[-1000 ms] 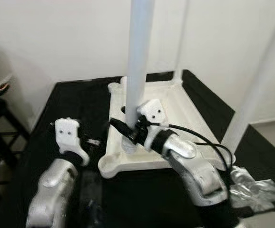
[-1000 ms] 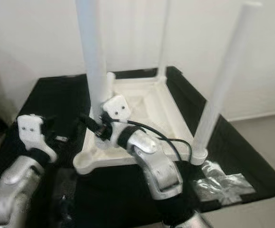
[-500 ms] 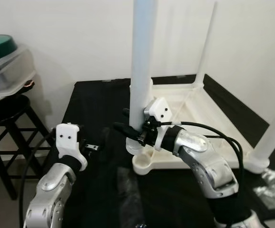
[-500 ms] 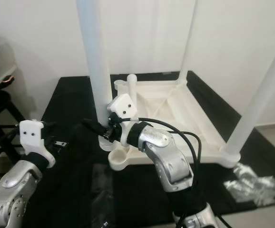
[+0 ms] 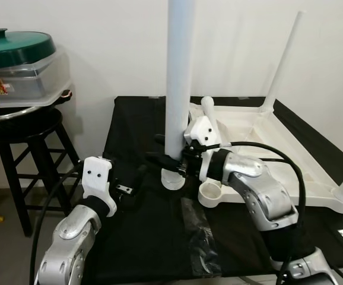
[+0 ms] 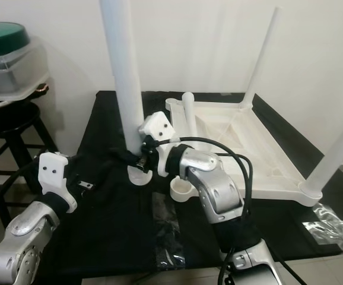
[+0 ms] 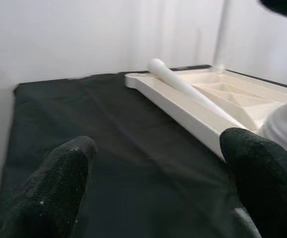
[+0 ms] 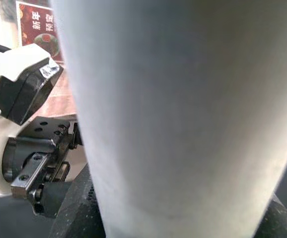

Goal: Building children table

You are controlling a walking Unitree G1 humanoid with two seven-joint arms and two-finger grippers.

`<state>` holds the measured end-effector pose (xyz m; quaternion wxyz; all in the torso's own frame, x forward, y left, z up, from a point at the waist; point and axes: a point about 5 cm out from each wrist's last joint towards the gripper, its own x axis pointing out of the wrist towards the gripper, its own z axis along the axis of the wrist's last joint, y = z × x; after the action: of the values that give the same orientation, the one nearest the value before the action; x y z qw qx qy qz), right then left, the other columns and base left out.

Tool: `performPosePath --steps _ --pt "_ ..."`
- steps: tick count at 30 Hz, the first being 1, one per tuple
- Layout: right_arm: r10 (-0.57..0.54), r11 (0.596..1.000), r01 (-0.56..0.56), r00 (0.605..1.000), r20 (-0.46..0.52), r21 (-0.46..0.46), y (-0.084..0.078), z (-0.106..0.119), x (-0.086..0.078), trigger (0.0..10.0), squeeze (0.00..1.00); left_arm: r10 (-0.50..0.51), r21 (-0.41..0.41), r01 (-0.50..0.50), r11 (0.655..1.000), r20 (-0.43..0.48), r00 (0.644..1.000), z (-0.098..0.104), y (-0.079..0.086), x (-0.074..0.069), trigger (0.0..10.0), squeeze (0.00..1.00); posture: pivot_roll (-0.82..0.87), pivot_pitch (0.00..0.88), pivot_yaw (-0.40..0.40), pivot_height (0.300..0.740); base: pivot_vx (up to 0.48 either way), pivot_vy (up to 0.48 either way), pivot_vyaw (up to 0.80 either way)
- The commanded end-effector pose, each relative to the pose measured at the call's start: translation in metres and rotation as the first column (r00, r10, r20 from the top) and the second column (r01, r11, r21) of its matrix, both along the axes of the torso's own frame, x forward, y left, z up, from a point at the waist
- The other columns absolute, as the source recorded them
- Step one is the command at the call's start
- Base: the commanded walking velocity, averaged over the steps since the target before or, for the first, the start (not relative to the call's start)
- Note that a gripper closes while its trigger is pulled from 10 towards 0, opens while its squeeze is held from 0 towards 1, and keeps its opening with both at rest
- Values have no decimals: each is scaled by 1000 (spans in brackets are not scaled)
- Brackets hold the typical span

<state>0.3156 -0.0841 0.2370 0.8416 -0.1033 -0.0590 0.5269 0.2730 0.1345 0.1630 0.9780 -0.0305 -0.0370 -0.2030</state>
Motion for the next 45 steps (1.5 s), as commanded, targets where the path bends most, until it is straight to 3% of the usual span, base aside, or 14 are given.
performPosePath --steps 1,9,10,13,16,19,20,22,25,27,35,39,42,45 --pt "-2 1000 2 1000 12 20 -6 4 3 10000 0 -15 19 15 1000 -14 1000 -6 -6 1 10000 0 -72 30 -11 740 0 0 0" --pt "8 999 -8 1000 3 43 -23 17 23 10000 0 -22 95 24 995 -26 999 -19 -8 6 10000 0 -103 56 7 740 0 0 0" --pt "20 1000 -20 1000 -4 20 -28 18 33 10000 0 -3 119 9 993 -46 999 -29 -5 9 10000 0 -102 72 7 740 0 0 0" --pt "34 999 -34 999 -5 4 -29 21 38 10000 0 7 136 0 991 -46 999 -30 -2 10 10000 0 -103 91 5 740 0 0 0" --pt "90 996 -90 996 -5 -3 -27 30 36 10000 0 9 165 -5 986 -26 1000 -27 0 4 10000 0 -99 142 7 740 0 0 0" --pt "254 967 -255 967 -11 -23 -29 43 33 10000 0 17 192 -13 981 -23 1000 -26 5 -2 10000 0 -67 205 7 740 0 0 0" --pt "254 967 -255 967 -11 -23 -29 43 33 10000 0 17 192 -13 981 -23 1000 -26 5 -2 10000 0 -67 205 7 740 0 0 0" --pt "312 949 -312 950 -14 -41 -32 49 35 10000 0 11 225 -9 974 -3 1000 -24 7 -4 10000 0 -60 218 6 740 0 0 0" --pt "412 908 -412 911 -27 -70 -41 59 30 10000 0 20 230 -26 973 26 999 -15 15 -15 10000 0 -37 326 8 740 0 0 0" --pt "442 893 -443 897 -34 -82 -44 61 29 10000 0 30 229 -38 973 39 999 -11 19 -16 10000 0 -35 334 8 740 0 0 0" --pt "466 879 -467 884 -31 -99 -68 86 31 10000 0 81 199 -101 975 107 991 17 37 -15 10000 0 -30 437 8 740 0 0 0" --pt "472 875 -473 881 -31 -101 -71 93 30 10000 0 82 196 -103 975 113 990 20 37 -14 10000 0 -31 442 7 740 0 0 0" --pt "507 854 -507 862 -34 -115 -75 116 20 10000 0 92 167 -110 980 112 989 28 40 -15 10000 0 -39 471 1 740 0 0 0" --pt "508 846 -505 861 -32 -173 -75 122 17 10000 0 91 157 -108 982 116 989 32 39 -16 10000 0 -44 492 -2 740 0 0 0"
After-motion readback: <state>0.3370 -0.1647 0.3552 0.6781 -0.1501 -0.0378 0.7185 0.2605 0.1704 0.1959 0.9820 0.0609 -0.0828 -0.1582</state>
